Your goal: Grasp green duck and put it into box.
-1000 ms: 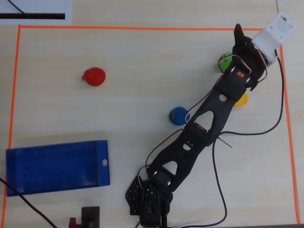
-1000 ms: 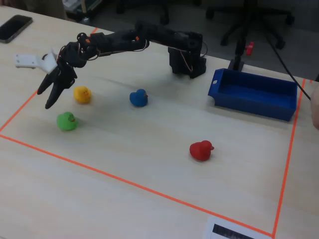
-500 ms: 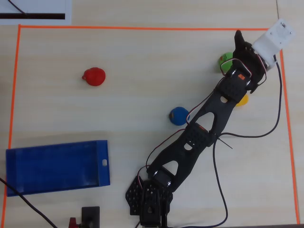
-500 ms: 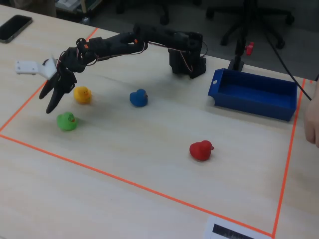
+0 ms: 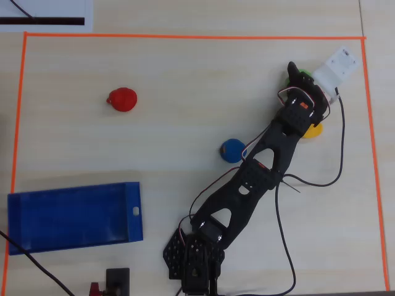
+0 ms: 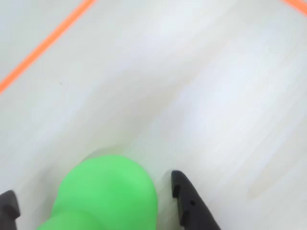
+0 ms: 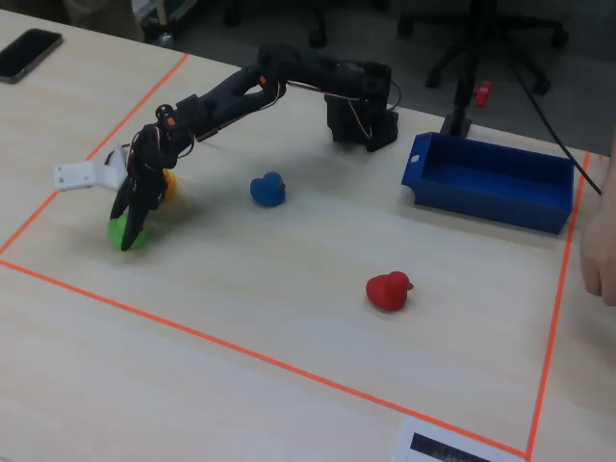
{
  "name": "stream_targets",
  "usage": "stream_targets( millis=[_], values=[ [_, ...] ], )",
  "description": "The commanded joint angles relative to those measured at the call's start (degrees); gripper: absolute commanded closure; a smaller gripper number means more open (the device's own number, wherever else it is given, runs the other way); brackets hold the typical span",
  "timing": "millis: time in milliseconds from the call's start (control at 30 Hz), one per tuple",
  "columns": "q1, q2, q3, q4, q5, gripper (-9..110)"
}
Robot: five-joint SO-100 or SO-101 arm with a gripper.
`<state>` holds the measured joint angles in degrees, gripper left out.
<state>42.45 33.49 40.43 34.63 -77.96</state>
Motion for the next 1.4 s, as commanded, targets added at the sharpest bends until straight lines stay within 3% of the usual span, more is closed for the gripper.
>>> stream_targets(
  millis=[0, 200, 267, 367, 533, 833, 1067, 1367],
  values=[
    [-0.3, 6.2, 2.4, -2.4, 0.6, 60],
    [-0.8, 9.2, 13.4, -8.6, 0.5, 60],
    [-0.9, 9.3, 14.9, -8.9, 0.6, 65],
    [-1.0, 9.9, 17.2, -9.8, 1.1, 102],
    [-0.9, 14.1, 19.8, -8.2, 5.1, 102],
    [-6.7, 33.7, 22.7, 9.6, 17.0, 101],
    [-22.3, 59.2, 30.0, 31.3, 25.8, 101],
    [-56.8, 76.1, 37.3, 54.7, 40.7, 101]
  ],
)
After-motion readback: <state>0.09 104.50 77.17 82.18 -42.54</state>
